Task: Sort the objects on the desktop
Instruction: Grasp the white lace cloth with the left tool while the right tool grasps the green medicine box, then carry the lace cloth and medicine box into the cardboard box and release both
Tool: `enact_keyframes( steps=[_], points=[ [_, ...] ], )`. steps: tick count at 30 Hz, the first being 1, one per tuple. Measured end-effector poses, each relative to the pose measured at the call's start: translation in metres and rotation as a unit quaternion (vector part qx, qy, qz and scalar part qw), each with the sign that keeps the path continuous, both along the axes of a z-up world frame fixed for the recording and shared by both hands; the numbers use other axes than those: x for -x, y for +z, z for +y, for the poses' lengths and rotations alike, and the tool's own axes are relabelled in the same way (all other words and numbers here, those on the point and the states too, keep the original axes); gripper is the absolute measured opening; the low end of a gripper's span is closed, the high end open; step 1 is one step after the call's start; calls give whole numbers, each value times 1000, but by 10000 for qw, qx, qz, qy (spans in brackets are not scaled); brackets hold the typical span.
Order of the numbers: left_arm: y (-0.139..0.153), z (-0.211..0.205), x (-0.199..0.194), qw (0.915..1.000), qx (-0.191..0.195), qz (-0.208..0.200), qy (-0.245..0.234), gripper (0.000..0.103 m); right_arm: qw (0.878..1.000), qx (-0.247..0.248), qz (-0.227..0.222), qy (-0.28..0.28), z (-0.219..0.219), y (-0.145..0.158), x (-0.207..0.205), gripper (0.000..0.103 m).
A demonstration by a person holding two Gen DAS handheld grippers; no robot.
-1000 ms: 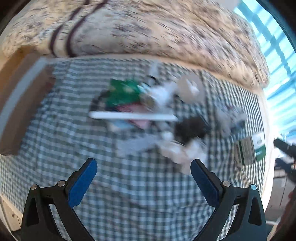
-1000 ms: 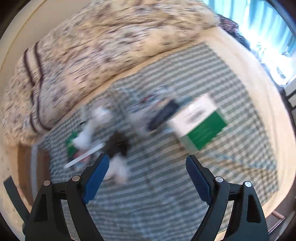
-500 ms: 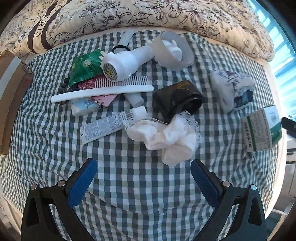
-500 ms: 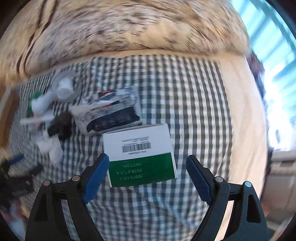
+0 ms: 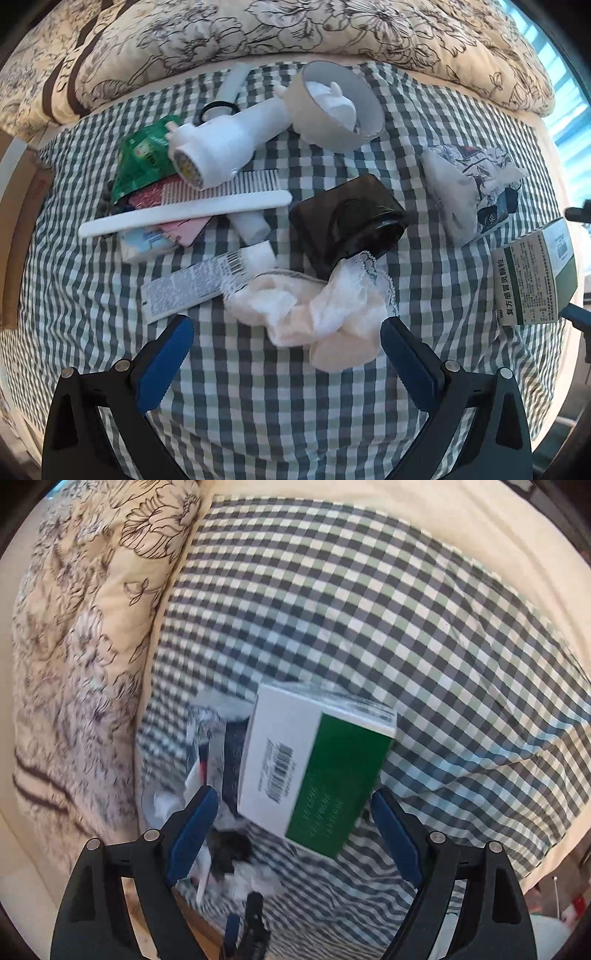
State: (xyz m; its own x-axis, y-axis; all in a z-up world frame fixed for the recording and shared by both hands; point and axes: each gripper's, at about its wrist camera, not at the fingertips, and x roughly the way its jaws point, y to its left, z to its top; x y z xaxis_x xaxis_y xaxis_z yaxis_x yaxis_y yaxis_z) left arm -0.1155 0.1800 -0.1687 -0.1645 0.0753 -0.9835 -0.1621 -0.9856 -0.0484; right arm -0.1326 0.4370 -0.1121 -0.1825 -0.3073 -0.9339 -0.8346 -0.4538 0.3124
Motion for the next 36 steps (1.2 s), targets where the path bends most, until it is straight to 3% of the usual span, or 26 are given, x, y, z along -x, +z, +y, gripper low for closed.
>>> enact_keyframes(
  steps=[6, 12, 18, 20, 21, 24, 25, 27, 36],
  points=[
    [-11, 4, 4, 9995, -98, 92, -294, 103, 9969, -242, -443, -605, 6, -27, 7, 88],
    [-23, 1, 6, 9996, -142, -23, -253, 103, 9969, -344, -625, -332, 8, -55, 8, 87],
    [-39, 16, 6, 9997, -61, -83, -206, 102, 9971, -624, -384, 186, 7, -46, -4, 82],
    [-44, 19, 4, 9995, -87, -159, -251, 81, 9959, -724, -343, 414, 2, -42, -12, 82],
    [-47, 20, 3, 9994, -83, -203, -273, 63, 9950, -764, -330, 561, -1, -40, -14, 82],
    [-42, 20, -1, 9991, -191, -78, -359, 29, 9886, -1044, -286, 1042, -15, -32, -18, 81],
    [-40, 19, -2, 9990, -213, -91, -376, 24, 9862, -1145, -268, 1170, -20, -29, -19, 81],
    [-38, 17, -4, 9989, -288, -110, -351, 15, 9825, -1255, -212, 1360, -27, -24, -21, 81],
    [1, -11, -13, 9973, -677, 134, 243, 15, 9712, -1440, 213, 1886, -51, 13, -39, 81]
  ],
)
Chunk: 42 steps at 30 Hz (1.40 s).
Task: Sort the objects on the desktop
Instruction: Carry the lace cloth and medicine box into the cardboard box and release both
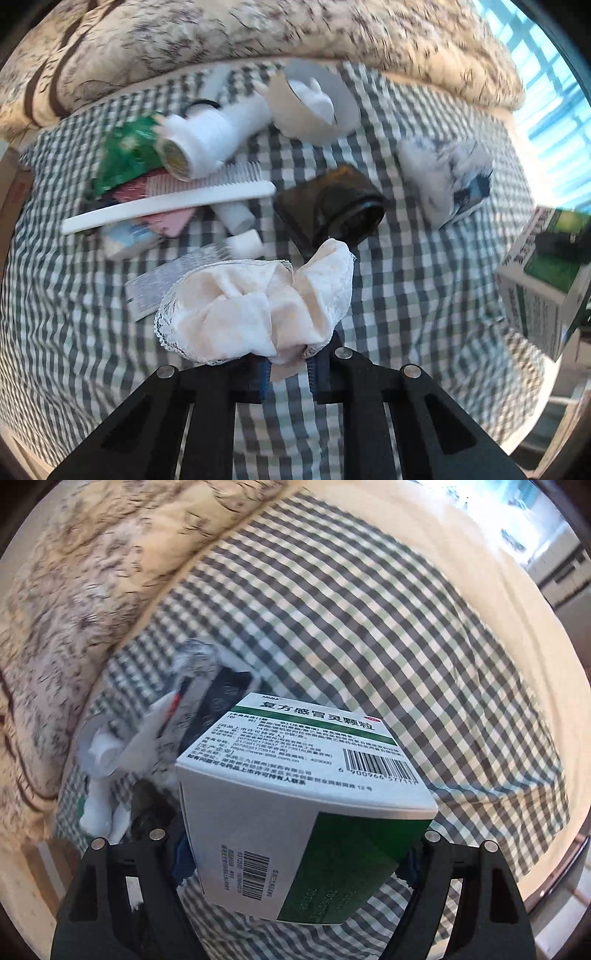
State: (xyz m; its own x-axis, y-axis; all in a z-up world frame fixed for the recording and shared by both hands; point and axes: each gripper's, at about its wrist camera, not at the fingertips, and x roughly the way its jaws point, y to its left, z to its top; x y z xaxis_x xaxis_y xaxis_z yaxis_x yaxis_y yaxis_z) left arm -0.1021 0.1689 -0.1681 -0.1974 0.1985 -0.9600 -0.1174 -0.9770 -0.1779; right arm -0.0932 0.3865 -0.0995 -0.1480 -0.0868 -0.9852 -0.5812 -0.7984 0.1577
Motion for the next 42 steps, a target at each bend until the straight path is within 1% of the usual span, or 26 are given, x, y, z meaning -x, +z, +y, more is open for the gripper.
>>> enact_keyframes(
  steps=[4, 6, 7, 10, 14, 18, 22, 25, 28, 32, 33, 35, 36, 39, 42],
  points=[
    [31, -33, 2, 9992, -132, 144, 348, 15, 9995, -3, 191, 263, -19, 28, 2, 81],
    [45, -42, 1, 9980, -168, 195, 581, 15, 9990, 20, 266, 369, -28, 35, 6, 81],
    [50, -38, -3, 9969, -204, 213, 731, 15, 9987, 21, 299, 412, -31, 38, 8, 81],
    [68, -76, -8, 9933, -286, 318, 1075, 15, 9977, 84, 385, 546, -49, 46, 2, 81],
    [92, -125, -16, 9877, -210, 548, 1446, 15, 9956, 219, 461, 784, -81, 55, -3, 81],
    [113, -177, -21, 9783, -113, 783, 1914, 15, 9901, 372, 579, 1221, -131, 67, 1, 81],
    [132, -239, -24, 9679, -116, 1020, 2295, 15, 9811, 536, 824, 1665, -197, 86, 9, 81],
    [143, -292, -24, 9617, -69, 1220, 2453, 15, 9729, 693, 1001, 1967, -259, 104, 15, 81],
    [148, -347, -24, 9566, -82, 1285, 2613, 15, 9647, 779, 1151, 2236, -322, 119, 21, 81],
    [148, -410, -17, 9534, 81, 1357, 2693, 15, 9515, 990, 1343, 2585, -414, 131, 37, 81],
    [146, -427, -16, 9524, 129, 1351, 2730, 15, 9478, 1045, 1382, 2678, -441, 132, 43, 81],
    [139, -456, -13, 9522, 157, 1268, 2774, 15, 9416, 1138, 1455, 2817, -481, 133, 53, 81],
    [137, -466, -12, 9521, 186, 1245, 2789, 15, 9371, 1185, 1502, 2919, -506, 134, 59, 81],
    [125, -494, -6, 9538, 232, 1136, 2771, 15, 9289, 1192, 1559, 3141, -559, 132, 70, 81],
    [116, -509, 0, 9553, 171, 1037, 2763, 16, 9253, 1175, 1506, 3277, -598, 125, 83, 81]
  ],
)
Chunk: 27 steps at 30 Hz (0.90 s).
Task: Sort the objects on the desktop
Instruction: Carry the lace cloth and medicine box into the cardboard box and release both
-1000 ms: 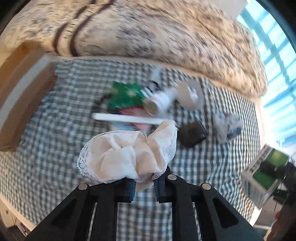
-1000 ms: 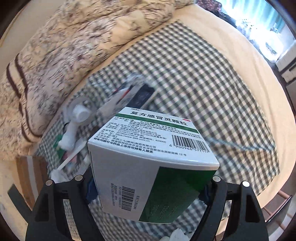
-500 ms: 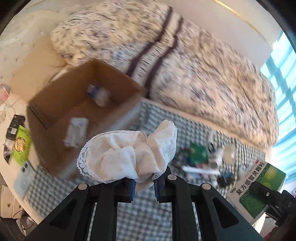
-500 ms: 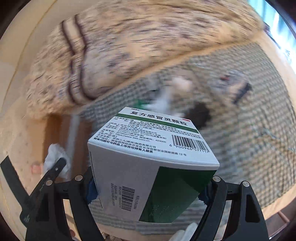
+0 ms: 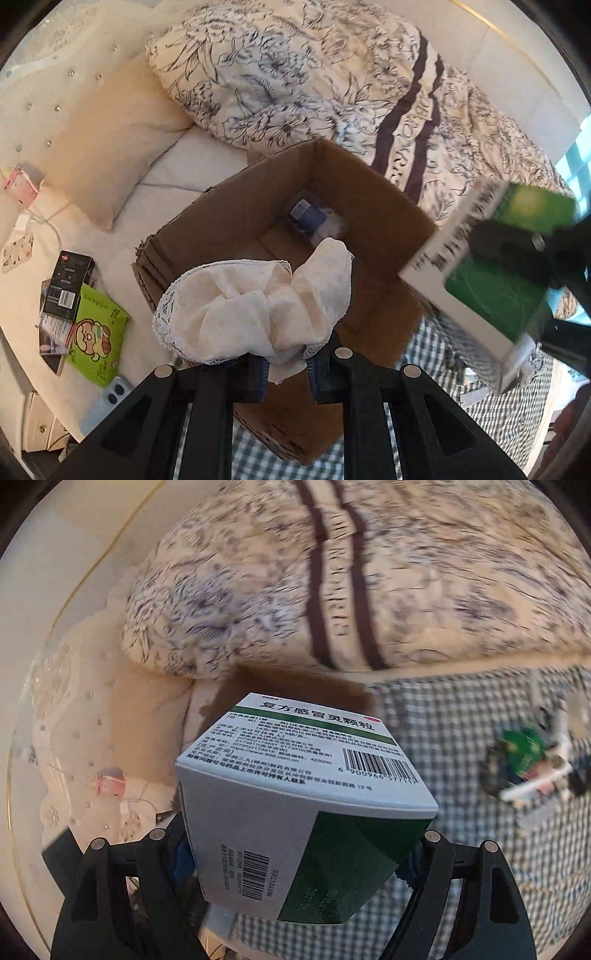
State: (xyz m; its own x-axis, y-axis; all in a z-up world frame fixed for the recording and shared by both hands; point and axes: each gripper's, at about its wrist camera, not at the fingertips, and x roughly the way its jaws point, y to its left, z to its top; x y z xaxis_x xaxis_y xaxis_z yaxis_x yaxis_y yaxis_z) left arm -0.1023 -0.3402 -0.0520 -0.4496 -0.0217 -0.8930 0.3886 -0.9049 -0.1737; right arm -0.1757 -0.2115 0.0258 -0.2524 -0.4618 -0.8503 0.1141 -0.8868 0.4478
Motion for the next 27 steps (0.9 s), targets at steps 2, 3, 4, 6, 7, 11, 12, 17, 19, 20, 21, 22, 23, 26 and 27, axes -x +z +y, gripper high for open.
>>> enact_keyframes(
  steps=[2, 3, 4, 6, 7, 11, 12, 17, 19, 20, 21, 22, 23, 26, 27],
  points=[
    [-6, -5, 4, 10000, -46, -17, 4, 20, 10000, -43, -58, 46, -15, -6, 8, 81],
    [-8, -7, 7, 10000, -79, -18, 8, 32, 9999, -60, -71, 75, -22, -8, 12, 82],
    [-11, -9, 9, 9999, -119, -37, 24, 55, 9999, -98, -77, 96, -29, -10, 17, 83],
    [-14, -12, 10, 9998, -153, -60, 90, 79, 9993, -313, -135, 132, -40, -15, 25, 85],
    [-14, -14, 9, 9998, -175, 1, 115, 79, 9989, -419, -170, 141, -44, -18, 29, 85],
    [-20, -13, 12, 9998, -190, -104, -32, 80, 9980, -588, -215, 76, -47, -26, 37, 87],
    [-21, -12, 12, 9997, -187, -122, -25, 80, 9979, -597, -244, 47, -46, -28, 37, 88],
    [-21, -9, 10, 9997, -204, -162, 9, 80, 9982, -547, -243, 85, -48, -29, 40, 88],
    [-20, -7, 7, 9997, -169, -173, -27, 80, 9984, -507, -200, 133, -51, -25, 39, 88],
    [-20, -7, 7, 9997, -149, -188, -18, 80, 9985, -484, -191, 143, -51, -23, 39, 88],
    [-20, -7, 6, 9997, -163, -199, -8, 80, 9988, -451, -166, 137, -50, -21, 38, 88],
    [-20, -7, 5, 9996, -179, -213, 6, 80, 9989, -432, -150, 132, -50, -19, 37, 88],
    [-20, -6, 4, 9996, -179, -224, 28, 80, 9989, -434, -139, 117, -48, -17, 35, 88],
    [-16, 1, 2, 9996, -159, -221, 19, 80, 9989, -446, -160, 24, -36, -15, 30, 88],
    [-15, 4, 2, 9997, -154, -210, -3, 80, 9988, -455, -173, -28, -30, -14, 28, 88]
  ],
)
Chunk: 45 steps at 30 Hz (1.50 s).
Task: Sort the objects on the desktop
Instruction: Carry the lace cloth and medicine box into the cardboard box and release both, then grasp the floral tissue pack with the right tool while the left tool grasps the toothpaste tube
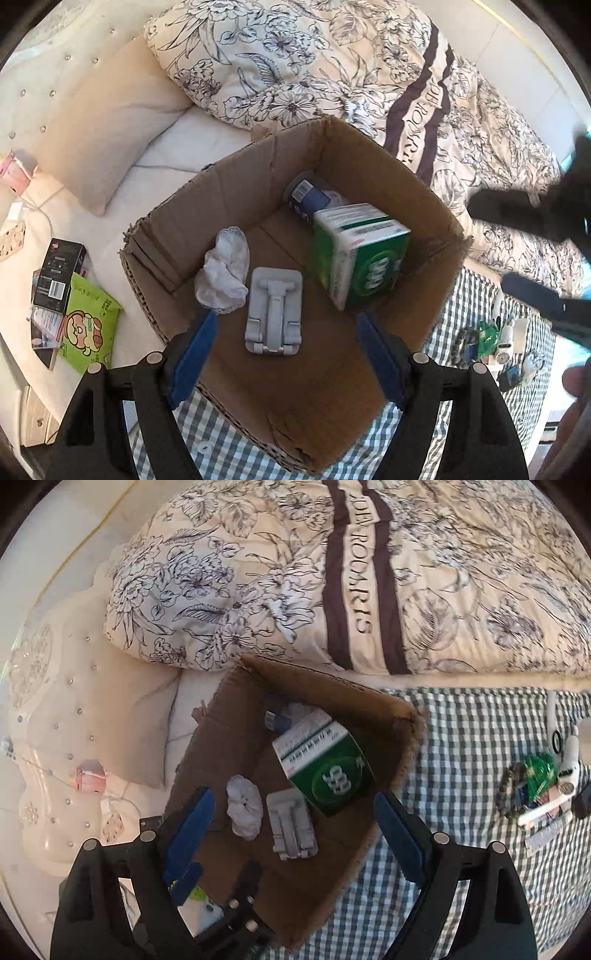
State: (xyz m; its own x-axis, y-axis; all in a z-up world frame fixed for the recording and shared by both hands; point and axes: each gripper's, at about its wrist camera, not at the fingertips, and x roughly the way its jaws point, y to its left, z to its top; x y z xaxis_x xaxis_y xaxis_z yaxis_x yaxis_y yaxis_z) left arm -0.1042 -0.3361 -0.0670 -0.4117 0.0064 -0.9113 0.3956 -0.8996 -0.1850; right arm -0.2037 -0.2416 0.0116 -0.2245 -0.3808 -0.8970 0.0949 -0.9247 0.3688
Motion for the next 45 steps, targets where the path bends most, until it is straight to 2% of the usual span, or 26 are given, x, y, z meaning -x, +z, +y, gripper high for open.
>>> enact_keyframes(
  steps=[6, 9, 15, 18, 22, 26, 31, 37, 38, 39, 40, 45],
  points=[
    [8, 45, 3, 9996, 88, -6, -263, 95, 9980, -86, -139, -617, 75, -6, -19, 88],
    [9, 79, 6, 9990, 98, -79, -422, 97, 9936, -185, -275, -1081, 132, -13, -30, 88],
    [6, 167, 2, 9953, 235, -268, -905, 103, 9764, -269, -520, -2080, 271, -25, -54, 88],
    [-2, 213, -2, 9946, 248, -388, -934, 103, 9659, -308, -601, -2498, 348, -29, -64, 88],
    [-23, 281, -5, 9935, 33, -472, -1032, 103, 9566, -487, -677, -2792, 435, -33, -66, 88],
    [-45, 345, -5, 9892, -58, -505, -1374, 103, 9505, -615, -800, -2940, 501, -47, -59, 88],
    [-63, 402, -3, 9791, 235, -658, -1909, 103, 9459, -534, -996, -3040, 544, -75, -39, 88],
    [-86, 428, 15, 9717, 323, -641, -2251, 103, 9346, -235, -1297, -3304, 562, -109, -21, 88],
    [-94, 431, 20, 9670, 347, -682, -2430, 103, 9315, -206, -1356, -3370, 564, -115, -19, 88],
    [-101, 431, 23, 9506, 417, -722, -2991, 103, 9290, -175, -1389, -3425, 567, -119, -17, 88],
    [-109, 432, 26, 9408, 482, -788, -3261, 103, 9265, -183, -1434, -3474, 568, -125, -14, 88],
    [-141, 439, 35, 9318, 609, -1009, -3432, 103, 9105, -159, -1683, -3773, 579, -151, 1, 88]
  ],
)
